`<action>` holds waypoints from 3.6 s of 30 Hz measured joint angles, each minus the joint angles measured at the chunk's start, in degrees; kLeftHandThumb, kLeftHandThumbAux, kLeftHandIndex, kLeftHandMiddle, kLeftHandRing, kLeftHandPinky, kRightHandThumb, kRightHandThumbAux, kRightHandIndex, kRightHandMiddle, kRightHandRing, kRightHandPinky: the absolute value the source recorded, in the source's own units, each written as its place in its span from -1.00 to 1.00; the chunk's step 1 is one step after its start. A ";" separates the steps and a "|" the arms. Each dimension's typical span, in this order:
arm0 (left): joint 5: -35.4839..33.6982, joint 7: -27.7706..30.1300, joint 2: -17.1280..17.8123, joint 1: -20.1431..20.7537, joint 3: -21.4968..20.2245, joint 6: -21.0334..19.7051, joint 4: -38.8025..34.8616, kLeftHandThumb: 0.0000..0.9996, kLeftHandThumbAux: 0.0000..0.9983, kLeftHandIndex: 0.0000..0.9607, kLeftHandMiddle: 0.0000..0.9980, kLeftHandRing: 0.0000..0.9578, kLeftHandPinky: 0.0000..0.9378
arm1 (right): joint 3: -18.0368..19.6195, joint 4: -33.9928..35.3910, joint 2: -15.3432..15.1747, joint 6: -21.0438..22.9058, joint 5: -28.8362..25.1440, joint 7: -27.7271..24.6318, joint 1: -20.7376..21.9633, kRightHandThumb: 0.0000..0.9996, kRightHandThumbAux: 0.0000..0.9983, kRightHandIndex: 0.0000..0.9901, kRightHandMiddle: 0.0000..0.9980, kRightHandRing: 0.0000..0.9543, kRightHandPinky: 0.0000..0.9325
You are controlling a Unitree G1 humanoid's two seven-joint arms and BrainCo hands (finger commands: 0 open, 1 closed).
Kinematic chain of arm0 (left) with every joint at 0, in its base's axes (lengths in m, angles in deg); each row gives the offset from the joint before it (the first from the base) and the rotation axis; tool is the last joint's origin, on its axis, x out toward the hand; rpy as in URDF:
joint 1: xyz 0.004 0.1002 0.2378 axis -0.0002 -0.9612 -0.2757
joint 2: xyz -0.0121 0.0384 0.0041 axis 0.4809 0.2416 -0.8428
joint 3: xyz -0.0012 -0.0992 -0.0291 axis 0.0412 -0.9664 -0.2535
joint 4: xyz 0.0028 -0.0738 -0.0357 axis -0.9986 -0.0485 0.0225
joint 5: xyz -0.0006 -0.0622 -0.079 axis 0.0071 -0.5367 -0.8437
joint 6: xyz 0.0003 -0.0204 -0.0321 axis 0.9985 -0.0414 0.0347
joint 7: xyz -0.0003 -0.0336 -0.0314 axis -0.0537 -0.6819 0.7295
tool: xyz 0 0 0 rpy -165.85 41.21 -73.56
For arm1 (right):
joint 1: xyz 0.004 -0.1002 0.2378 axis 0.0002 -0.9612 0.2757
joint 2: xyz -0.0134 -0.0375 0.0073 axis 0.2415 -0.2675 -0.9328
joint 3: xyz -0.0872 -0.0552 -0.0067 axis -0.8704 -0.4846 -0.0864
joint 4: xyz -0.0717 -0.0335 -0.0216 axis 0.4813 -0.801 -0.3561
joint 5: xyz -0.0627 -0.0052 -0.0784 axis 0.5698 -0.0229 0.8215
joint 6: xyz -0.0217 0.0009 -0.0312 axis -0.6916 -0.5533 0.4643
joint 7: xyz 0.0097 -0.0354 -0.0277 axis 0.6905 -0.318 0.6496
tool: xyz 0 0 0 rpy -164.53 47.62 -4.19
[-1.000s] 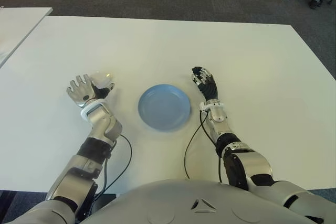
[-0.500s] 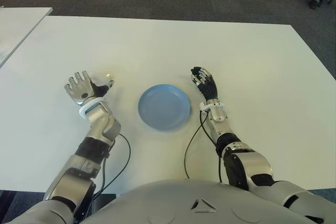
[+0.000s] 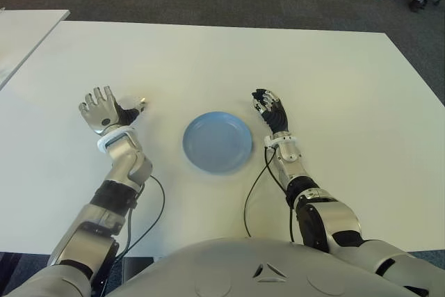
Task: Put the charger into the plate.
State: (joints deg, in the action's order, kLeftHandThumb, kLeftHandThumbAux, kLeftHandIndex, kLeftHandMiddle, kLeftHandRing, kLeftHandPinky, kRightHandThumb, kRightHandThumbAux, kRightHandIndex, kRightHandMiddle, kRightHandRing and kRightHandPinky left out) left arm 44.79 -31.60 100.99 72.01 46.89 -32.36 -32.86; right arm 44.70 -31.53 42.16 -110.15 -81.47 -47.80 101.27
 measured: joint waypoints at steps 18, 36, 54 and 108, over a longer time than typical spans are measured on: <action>-9.21 0.36 9.75 4.64 -4.17 27.53 15.05 -0.51 -0.50 -1.00 -1.00 -1.00 -1.00 | -0.13 0.22 0.00 0.24 -0.03 0.02 -0.08 -1.00 0.28 -0.46 -0.36 -0.49 -0.72; -10.05 -1.52 10.91 6.02 -3.83 36.35 23.08 -0.52 -0.53 -1.00 -1.00 -1.00 -1.00 | -0.79 0.55 -0.22 0.43 0.27 0.99 -0.22 -1.00 0.29 -0.46 -0.32 -0.47 -0.73; -9.97 -1.89 10.91 6.18 -2.36 37.66 24.64 -0.56 -0.55 -1.00 -1.00 -1.00 -1.00 | -0.95 0.56 -0.24 0.47 0.29 1.46 -0.21 -1.00 0.33 -0.39 -0.29 -0.43 -0.71; -9.73 5.32 8.76 1.68 -1.53 27.48 9.79 -0.56 -0.56 -1.00 -1.00 -1.00 -1.00 | -1.93 0.40 0.01 0.46 1.12 3.15 -0.10 -1.00 0.32 -0.39 -0.29 -0.44 -0.72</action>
State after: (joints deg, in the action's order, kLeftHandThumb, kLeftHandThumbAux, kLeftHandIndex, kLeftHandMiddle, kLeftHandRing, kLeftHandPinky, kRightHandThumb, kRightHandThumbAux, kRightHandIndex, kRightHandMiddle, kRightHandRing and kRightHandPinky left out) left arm 35.06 -26.28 109.75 73.69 45.36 -4.88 -23.07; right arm 42.77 -31.13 42.17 -109.69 -80.34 -44.64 101.17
